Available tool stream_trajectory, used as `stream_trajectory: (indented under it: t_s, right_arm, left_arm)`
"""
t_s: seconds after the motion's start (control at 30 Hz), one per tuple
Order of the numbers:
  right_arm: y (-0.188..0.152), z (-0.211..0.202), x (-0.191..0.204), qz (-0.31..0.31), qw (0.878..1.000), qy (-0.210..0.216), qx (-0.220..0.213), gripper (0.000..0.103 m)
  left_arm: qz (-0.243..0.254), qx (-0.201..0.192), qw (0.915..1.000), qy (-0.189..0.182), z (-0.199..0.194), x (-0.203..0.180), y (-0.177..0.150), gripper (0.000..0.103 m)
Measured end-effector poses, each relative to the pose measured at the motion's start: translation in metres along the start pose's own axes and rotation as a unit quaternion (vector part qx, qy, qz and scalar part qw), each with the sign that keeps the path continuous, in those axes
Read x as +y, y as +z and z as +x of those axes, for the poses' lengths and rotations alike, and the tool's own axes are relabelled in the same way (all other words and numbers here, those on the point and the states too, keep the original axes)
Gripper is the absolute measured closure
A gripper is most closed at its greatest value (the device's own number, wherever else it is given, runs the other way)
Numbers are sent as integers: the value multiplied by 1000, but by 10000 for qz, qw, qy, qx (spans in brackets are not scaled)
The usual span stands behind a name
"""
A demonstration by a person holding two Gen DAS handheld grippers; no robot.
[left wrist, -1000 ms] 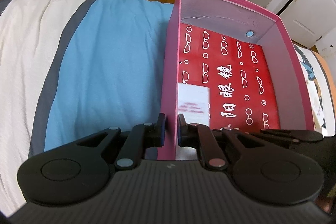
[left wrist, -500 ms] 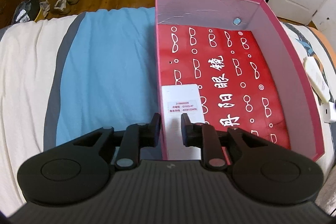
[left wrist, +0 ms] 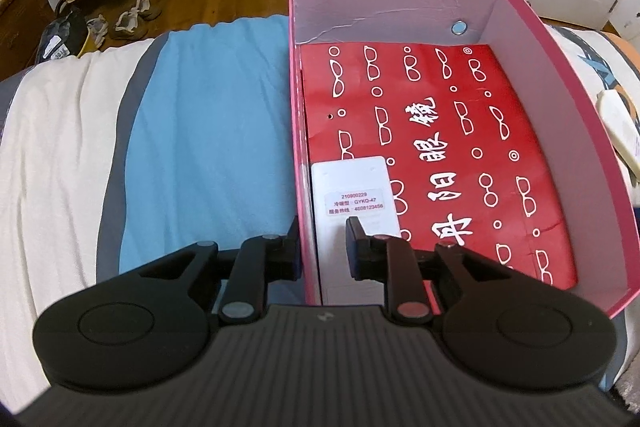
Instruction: Organize rigid objects
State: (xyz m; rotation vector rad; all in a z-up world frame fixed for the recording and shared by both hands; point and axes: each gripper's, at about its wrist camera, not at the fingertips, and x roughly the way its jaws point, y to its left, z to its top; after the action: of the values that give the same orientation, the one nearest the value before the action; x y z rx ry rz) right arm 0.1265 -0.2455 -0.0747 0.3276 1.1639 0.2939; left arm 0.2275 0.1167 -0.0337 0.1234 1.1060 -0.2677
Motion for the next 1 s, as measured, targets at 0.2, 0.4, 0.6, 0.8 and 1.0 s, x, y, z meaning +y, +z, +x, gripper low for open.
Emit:
stream_trajectory:
  t_s: [0.2, 0.4, 0.6, 0.8, 1.0]
  right_arm:
    - [-7, 29, -11, 624, 9980, -110, 80, 50]
    - [-6, 24, -10, 692, 9965, -260, -379, 84]
    - [-5, -2, -22, 997, 9925, 490, -513, 95]
    - [-4, -8, -6, 458, 9958, 111, -788, 95]
    - [-12, -34, 12, 31, 9901, 43, -1400, 95]
  left_arm:
    - [-88, -17, 10000, 12, 1, 3, 0, 88]
    - [-61, -51, 10000, 18, 4, 3, 0, 88]
    - [-69, -72, 10000, 4, 1, 3, -3, 88]
    - [-140, -76, 9999, -37, -1, 6, -2, 89]
    - [-386, 0, 9992, -112, 4, 13, -1, 93]
